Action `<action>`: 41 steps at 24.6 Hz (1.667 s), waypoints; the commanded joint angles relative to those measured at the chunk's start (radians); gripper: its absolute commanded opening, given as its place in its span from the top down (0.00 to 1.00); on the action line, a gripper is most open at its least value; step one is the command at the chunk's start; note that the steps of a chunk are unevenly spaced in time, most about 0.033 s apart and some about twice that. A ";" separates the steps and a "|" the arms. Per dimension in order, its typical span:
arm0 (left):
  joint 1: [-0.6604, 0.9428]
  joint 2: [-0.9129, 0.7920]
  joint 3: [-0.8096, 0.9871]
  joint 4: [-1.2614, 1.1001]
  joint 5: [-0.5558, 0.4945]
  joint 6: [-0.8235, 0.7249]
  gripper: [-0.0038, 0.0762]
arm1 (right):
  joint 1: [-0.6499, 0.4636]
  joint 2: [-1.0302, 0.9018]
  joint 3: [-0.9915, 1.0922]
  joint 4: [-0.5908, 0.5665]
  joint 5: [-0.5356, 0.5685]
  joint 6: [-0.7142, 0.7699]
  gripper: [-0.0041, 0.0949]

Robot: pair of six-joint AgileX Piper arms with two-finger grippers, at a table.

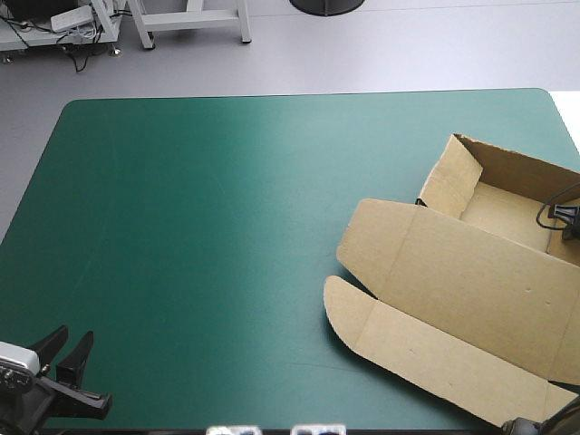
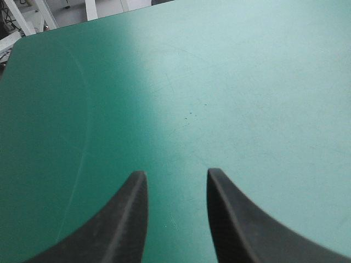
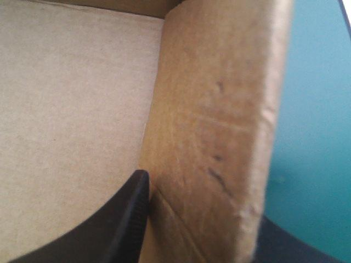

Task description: Fold the box

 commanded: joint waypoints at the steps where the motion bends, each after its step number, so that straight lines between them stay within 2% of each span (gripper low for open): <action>1: -0.001 0.021 -0.019 -0.004 -0.074 0.001 0.63 | -0.001 -0.033 -0.087 0.013 0.064 -0.026 0.55; 6: -0.001 0.021 -0.019 -0.004 -0.074 0.001 0.63 | -0.001 -0.037 -0.235 0.025 0.231 -0.004 0.56; 10: -0.001 0.021 -0.019 -0.004 -0.074 0.001 0.63 | -0.001 -0.076 -0.352 0.111 0.321 -0.005 0.59; 12: -0.001 0.021 -0.019 -0.004 -0.074 0.001 0.63 | -0.001 -0.108 -0.392 0.197 0.368 -0.027 0.66; 16: -0.001 0.021 -0.019 0.001 -0.074 0.001 0.63 | -0.001 -0.241 -0.398 0.399 0.367 -0.087 0.86; 19: -0.001 0.021 -0.019 0.021 -0.081 0.001 0.63 | -0.001 -0.348 -0.396 0.472 0.361 -0.145 0.95; 24: -0.001 0.021 -0.019 0.090 -0.083 0.001 0.63 | -0.001 -0.543 -0.391 0.348 0.365 -0.069 0.96; 30: -0.001 0.021 -0.019 0.115 -0.110 0.001 0.63 | -0.001 -0.839 -0.242 0.323 0.352 -0.095 0.96; 32: -0.001 0.021 -0.019 0.129 -0.110 0.001 0.68 | -0.001 -1.049 -0.106 0.244 0.303 -0.092 0.96; 35: -0.001 0.021 -0.019 0.132 -0.110 0.001 0.75 | -0.001 -1.247 0.082 0.116 0.244 -0.016 0.96; 36: -0.001 0.021 -0.019 0.132 -0.111 0.001 0.77 | -0.001 -1.332 0.188 0.062 0.161 0.058 0.96; 38: -0.001 0.021 -0.019 0.132 -0.105 0.001 0.80 | -0.001 -1.445 0.359 0.026 0.096 0.127 0.96; 41: -0.001 0.021 -0.019 0.132 -0.058 0.001 0.81 | 0.011 -1.529 0.561 0.027 0.131 0.119 0.96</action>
